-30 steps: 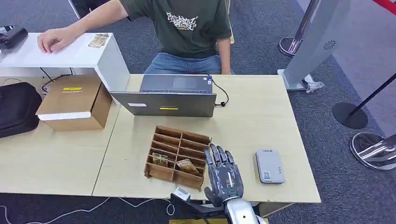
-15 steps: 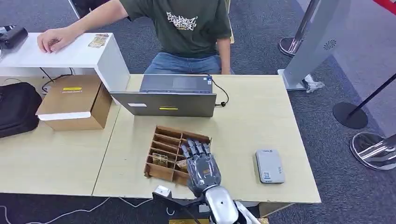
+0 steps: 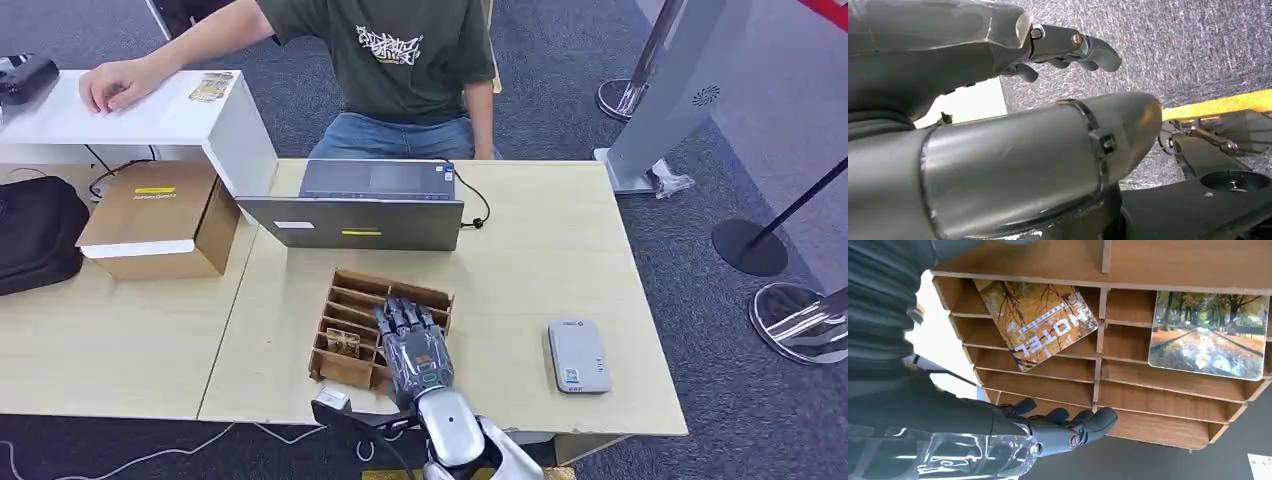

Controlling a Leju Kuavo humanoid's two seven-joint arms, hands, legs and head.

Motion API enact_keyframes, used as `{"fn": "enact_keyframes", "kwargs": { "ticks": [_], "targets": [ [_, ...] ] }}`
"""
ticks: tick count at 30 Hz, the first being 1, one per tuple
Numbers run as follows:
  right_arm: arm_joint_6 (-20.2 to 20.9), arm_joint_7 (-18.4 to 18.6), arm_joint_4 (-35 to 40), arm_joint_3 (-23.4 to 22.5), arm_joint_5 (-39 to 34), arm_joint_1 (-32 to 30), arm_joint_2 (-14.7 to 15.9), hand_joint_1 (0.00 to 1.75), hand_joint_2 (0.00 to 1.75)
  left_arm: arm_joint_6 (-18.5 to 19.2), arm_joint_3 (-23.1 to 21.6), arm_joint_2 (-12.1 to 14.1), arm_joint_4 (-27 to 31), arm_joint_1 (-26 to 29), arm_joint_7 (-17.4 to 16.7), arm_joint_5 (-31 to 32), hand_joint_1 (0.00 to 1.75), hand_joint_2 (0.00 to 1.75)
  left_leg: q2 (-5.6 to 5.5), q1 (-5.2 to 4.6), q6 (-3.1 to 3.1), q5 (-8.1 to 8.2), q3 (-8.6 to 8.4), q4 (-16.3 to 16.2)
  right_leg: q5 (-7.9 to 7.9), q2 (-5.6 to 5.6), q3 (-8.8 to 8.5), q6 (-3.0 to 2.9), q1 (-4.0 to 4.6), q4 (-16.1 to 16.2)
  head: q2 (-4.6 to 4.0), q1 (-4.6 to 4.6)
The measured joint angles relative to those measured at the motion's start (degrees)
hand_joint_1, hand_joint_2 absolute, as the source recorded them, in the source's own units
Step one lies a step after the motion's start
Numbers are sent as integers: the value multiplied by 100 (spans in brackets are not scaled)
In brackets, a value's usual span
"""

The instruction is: Pass the card to the sensor for recognition and then transmit it.

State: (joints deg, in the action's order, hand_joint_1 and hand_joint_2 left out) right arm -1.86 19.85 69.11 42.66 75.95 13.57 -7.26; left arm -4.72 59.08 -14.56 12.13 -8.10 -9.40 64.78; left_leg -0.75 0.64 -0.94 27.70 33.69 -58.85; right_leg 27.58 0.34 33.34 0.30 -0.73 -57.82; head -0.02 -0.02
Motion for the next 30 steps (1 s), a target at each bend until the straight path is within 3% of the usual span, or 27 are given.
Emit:
{"fn": "enact_keyframes", "kwargs": {
  "ticks": [6,18,30],
  "targets": [
    [370,340,690,0,295,-275,59,0,175,39,0,42,0,3,15,-22,0,0,0,0,0,1,1,0,1,1,3,-1,0,0,2,0],
    [400,343,1557,-55,378,-531,324,0,175,44,0,77,0,6,15,-109,0,0,5,0,0,1,0,-1,1,4,5,-2,0,1,0,0],
    [497,148,1447,-92,39,-510,341,0,175,72,0,74,0,-25,-59,-100,0,0,5,0,0,1,-1,0,1,6,5,-2,0,1,2,0]
  ]
}}
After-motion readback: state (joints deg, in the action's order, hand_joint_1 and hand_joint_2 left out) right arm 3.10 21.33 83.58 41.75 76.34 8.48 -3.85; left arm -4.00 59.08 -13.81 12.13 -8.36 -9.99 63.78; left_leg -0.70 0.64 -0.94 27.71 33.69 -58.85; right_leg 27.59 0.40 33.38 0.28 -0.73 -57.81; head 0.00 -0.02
